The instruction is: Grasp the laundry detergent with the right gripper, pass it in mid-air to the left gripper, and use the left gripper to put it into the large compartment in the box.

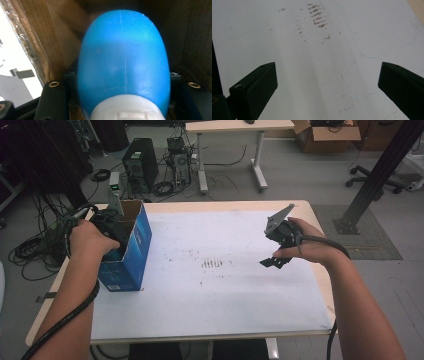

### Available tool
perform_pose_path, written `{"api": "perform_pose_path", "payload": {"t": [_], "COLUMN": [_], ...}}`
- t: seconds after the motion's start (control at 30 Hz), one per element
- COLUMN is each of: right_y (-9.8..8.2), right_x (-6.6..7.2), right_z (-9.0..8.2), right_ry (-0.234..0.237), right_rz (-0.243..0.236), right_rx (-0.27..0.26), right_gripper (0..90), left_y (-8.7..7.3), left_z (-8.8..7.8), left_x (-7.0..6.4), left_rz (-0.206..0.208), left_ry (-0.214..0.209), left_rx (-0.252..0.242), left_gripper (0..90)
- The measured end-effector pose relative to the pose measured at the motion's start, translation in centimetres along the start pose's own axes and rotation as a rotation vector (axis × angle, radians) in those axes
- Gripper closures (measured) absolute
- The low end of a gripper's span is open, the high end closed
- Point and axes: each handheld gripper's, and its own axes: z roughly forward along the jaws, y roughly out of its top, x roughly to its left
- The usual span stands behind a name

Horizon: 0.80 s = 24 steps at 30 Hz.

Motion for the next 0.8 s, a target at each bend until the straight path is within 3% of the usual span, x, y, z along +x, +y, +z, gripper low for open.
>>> {"api": "perform_pose_path", "payload": {"t": [0.8], "right_y": [-0.44], "right_x": [-0.03], "right_z": [-0.16], "right_ry": [-0.005], "right_rz": [0.011], "right_rx": [-0.002], "right_gripper": [2.3], "left_y": [-0.12], "left_z": [-0.62], "left_x": [-0.25], "left_rz": [0.020], "left_ry": [0.005], "left_rx": [-0.030], "left_gripper": [33.4]}}
